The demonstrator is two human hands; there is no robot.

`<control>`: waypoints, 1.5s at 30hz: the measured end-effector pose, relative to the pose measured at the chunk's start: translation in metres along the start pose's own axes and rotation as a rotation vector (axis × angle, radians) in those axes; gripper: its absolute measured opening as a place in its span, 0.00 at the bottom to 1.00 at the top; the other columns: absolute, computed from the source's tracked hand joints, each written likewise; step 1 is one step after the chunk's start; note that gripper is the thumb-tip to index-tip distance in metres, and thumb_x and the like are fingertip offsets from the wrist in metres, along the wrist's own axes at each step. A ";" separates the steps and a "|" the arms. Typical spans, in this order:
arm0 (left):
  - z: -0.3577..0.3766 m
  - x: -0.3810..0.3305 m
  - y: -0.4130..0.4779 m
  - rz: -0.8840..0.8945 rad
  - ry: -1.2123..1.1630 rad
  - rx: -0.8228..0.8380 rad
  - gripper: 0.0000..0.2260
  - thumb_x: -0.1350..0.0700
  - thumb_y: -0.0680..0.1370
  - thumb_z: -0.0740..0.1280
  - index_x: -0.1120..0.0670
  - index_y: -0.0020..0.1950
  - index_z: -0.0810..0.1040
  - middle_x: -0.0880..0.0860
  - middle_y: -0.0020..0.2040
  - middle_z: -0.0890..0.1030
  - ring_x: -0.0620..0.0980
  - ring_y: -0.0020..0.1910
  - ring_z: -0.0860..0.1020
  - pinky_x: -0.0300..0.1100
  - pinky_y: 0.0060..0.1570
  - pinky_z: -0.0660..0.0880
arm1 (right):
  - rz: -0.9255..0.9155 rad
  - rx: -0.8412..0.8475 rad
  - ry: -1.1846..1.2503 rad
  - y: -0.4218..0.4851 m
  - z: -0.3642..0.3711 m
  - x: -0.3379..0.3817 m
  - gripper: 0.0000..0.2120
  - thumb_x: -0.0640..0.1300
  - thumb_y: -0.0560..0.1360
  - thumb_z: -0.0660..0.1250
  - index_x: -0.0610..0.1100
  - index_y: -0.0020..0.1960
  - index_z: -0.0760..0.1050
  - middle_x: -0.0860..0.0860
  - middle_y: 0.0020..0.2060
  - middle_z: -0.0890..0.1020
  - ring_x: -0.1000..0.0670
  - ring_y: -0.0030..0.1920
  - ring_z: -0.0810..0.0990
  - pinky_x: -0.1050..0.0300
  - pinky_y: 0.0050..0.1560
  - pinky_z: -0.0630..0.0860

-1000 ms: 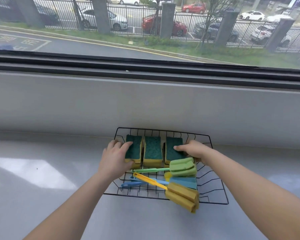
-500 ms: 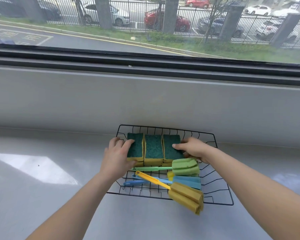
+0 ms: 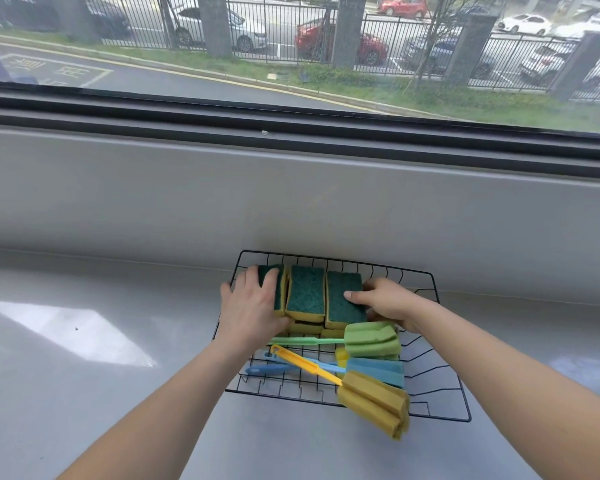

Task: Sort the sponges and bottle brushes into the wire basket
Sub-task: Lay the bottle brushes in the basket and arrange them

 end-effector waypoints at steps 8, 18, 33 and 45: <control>0.000 -0.001 -0.003 0.017 0.014 0.018 0.48 0.31 0.65 0.71 0.46 0.77 0.53 0.58 0.75 0.61 0.57 0.73 0.61 0.59 0.68 0.62 | -0.013 -0.034 -0.069 0.006 -0.003 -0.002 0.34 0.64 0.73 0.71 0.41 0.68 0.71 0.46 0.53 0.80 0.46 0.53 0.81 0.47 0.56 0.80; 0.002 -0.026 0.005 0.316 0.077 0.081 0.45 0.41 0.65 0.76 0.41 0.75 0.55 0.56 0.75 0.62 0.61 0.74 0.58 0.63 0.69 0.62 | 0.013 0.014 -0.101 0.010 -0.006 -0.003 0.33 0.68 0.63 0.76 0.48 0.57 0.70 0.51 0.50 0.80 0.49 0.50 0.82 0.50 0.52 0.82; 0.003 -0.020 0.007 0.369 0.071 0.080 0.42 0.41 0.68 0.75 0.42 0.76 0.57 0.54 0.77 0.61 0.60 0.76 0.58 0.62 0.72 0.59 | -0.022 -0.035 -0.063 0.010 -0.008 -0.001 0.47 0.64 0.59 0.81 0.44 0.69 0.67 0.52 0.50 0.76 0.48 0.51 0.81 0.53 0.46 0.82; 0.007 -0.018 0.008 0.373 0.031 0.068 0.41 0.41 0.67 0.75 0.40 0.75 0.59 0.52 0.77 0.63 0.59 0.76 0.59 0.62 0.72 0.60 | 0.016 -0.036 0.046 0.017 -0.004 -0.003 0.48 0.60 0.62 0.82 0.40 0.72 0.65 0.43 0.62 0.76 0.42 0.58 0.80 0.45 0.57 0.81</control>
Point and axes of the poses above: each hand's wrist, its own y-axis towards the middle knuckle, its own z-axis out of the palm, x = y × z, the point moved 5 cm from there along y, towards the middle knuckle
